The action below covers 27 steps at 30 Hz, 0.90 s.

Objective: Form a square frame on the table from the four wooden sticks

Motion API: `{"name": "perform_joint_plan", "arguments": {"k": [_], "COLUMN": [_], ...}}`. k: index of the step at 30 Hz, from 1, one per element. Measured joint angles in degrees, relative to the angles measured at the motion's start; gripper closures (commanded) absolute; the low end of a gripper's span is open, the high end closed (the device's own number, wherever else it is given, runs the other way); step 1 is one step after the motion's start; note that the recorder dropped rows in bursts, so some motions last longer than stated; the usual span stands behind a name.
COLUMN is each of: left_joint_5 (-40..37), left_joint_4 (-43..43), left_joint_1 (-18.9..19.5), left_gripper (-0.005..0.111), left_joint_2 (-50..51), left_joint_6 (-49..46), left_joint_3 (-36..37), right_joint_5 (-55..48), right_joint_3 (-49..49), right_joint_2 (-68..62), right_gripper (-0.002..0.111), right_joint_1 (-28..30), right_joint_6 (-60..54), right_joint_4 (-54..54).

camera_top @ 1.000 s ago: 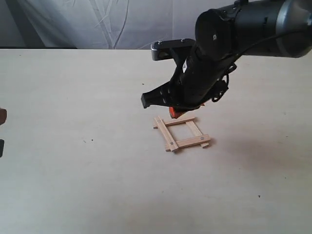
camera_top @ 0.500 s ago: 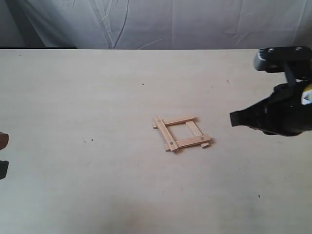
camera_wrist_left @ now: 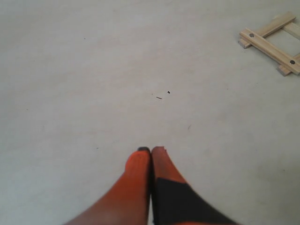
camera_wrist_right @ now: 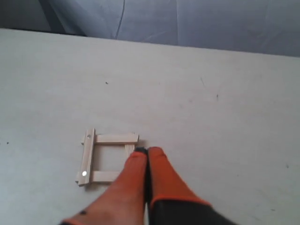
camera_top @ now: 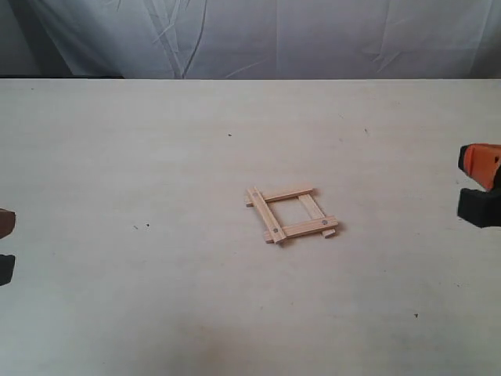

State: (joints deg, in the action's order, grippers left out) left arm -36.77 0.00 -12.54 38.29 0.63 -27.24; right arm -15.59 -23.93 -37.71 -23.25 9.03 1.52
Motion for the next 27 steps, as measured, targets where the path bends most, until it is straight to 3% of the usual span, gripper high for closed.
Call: {"name": "perform_joint_plan", "arguments": {"k": [23, 27], "left_joint_5": [0.0, 0.0], "left_joint_4": [0.0, 0.0], "left_joint_1": [0.0, 0.0], "left_gripper": [0.107, 0.107], "left_joint_2": [0.0, 0.0], "left_joint_6": [0.1, 0.2], "left_joint_3": [0.0, 0.0], "right_joint_5": [0.2, 0.2], "right_joint_3": [0.0, 0.0], "right_joint_2": [4.1, 6.0], "right_gripper": [0.109, 0.109], "right_joint_1": [0.0, 2.4], "right_joint_6": [0.0, -0.1], "right_joint_4": [0.1, 0.6]}}
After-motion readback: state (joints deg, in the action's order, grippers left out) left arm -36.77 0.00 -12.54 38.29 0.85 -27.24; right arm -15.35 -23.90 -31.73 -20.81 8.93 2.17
